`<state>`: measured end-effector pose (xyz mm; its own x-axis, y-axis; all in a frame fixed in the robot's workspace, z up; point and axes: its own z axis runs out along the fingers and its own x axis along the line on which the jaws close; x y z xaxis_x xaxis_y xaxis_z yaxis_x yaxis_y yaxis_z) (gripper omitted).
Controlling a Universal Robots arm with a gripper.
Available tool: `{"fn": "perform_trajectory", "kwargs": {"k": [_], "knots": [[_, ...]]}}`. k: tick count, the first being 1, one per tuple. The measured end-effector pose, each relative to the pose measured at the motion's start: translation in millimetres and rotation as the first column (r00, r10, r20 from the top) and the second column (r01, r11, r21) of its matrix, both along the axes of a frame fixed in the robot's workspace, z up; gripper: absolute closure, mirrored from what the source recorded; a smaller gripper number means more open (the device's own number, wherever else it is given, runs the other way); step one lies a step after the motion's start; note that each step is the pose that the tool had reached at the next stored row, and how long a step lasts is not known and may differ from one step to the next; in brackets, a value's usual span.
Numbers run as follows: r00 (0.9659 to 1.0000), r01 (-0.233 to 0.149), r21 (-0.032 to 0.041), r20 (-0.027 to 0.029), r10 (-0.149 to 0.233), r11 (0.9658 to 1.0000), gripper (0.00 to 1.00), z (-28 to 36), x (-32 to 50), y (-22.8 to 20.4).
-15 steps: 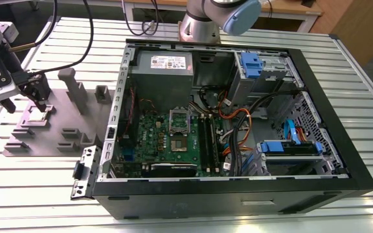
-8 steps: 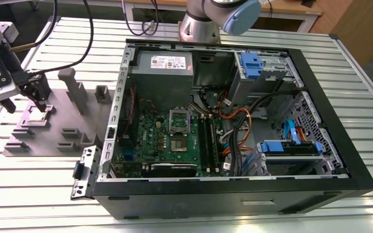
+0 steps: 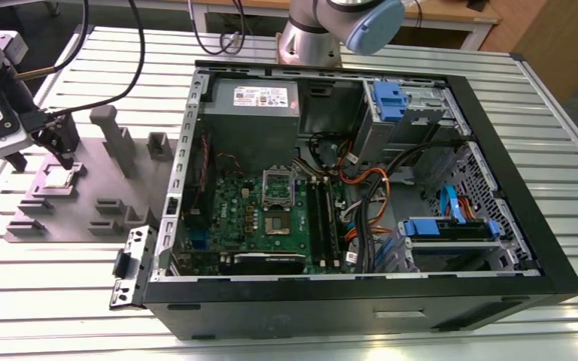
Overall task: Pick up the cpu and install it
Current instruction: 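Pick up the cpu and move it towards the insertion slot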
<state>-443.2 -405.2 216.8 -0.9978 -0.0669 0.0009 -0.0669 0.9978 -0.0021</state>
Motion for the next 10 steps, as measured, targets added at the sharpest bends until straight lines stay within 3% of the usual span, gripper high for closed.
{"fn": "perform_trajectory", "kwargs": {"k": [10], "knots": [[1.0000, 0.000, 0.0010, 0.0001, 0.000, 1.0000, 0.29, -0.1, 0.0, 0.0]]}}
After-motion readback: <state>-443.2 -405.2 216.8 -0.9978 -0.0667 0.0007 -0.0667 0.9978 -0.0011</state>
